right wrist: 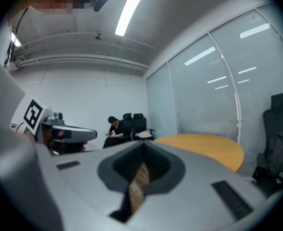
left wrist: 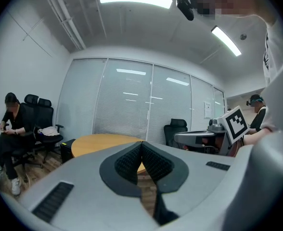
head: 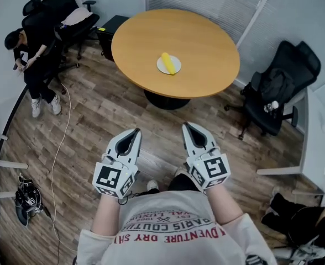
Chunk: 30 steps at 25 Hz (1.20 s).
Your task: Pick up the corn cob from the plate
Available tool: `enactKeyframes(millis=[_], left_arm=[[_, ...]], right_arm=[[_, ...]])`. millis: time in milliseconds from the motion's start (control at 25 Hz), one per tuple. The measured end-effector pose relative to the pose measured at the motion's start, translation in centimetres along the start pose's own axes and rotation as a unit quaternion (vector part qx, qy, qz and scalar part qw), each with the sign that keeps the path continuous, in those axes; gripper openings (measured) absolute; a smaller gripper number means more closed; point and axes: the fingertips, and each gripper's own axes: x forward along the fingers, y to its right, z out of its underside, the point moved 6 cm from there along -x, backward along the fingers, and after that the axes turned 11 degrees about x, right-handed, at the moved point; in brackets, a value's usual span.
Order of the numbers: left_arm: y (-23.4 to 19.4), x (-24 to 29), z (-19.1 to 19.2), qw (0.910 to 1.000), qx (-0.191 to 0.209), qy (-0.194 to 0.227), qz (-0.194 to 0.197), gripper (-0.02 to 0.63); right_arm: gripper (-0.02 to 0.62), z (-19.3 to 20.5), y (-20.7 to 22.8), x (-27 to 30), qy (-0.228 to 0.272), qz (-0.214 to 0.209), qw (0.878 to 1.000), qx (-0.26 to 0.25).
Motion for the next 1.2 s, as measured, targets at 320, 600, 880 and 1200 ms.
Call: enactKeyframes(millis=[320,600,880,1200], left_arm=[[-5.9,8.1,1.5,0.9994,0.001,-0.019,-0.028,0.035],[-11.0,18.6,0.0,0.998,0.019,-0.021,-0.057,0.035],[-14.6,27.6,0.4,0.997,0.006,-0.022,-0.074,0.035],[-18.7,34.2,2.4,0.9982,-0.014,-0.031,-0.048,0.035]], right_arm=[[0.023,-1.1,5.4,10.6,-0.013,-0.03,0.999,0.003],[0.023,-5.1,13.1,20.5,-0.013,-0.057,0.998,-0.005],[0.023,-6.7,20.4,27.2,-0.033,-0.064,0.997,0.001],[0.023,-5.5,24.5,32.4,-0.075,-0.028,0.997,0.015]])
